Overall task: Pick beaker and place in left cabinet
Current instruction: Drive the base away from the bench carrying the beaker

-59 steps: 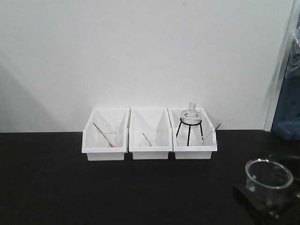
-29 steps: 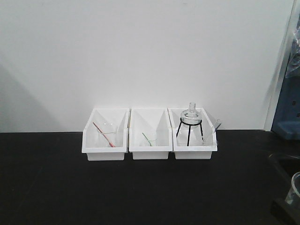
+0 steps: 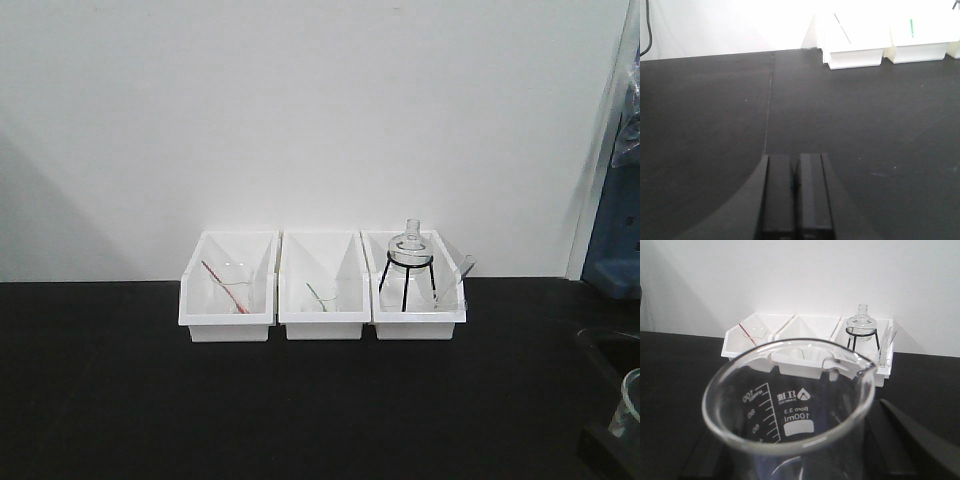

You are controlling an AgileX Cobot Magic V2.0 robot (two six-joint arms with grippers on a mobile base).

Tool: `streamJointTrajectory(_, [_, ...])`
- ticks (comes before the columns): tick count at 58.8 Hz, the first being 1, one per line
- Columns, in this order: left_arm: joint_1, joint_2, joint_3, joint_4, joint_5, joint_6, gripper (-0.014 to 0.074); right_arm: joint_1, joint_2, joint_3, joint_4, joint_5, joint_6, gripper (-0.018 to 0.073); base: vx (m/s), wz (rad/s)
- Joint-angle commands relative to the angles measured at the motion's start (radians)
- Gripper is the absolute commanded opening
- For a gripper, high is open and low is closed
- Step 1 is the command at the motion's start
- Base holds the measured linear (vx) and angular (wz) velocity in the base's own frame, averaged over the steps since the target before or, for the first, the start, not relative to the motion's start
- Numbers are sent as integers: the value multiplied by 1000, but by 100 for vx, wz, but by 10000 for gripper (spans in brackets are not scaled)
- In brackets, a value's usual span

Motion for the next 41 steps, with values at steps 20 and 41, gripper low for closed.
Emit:
streamJointTrajectory(20, [0,-9,-11,0,-83,-4,4,1,-1,-32,-14,-59,-3,-4,-3,13])
streamJointTrajectory(41, [0,-9,-11,0,-83,-4,4,1,-1,-32,-14,-59,-3,-4,-11,45])
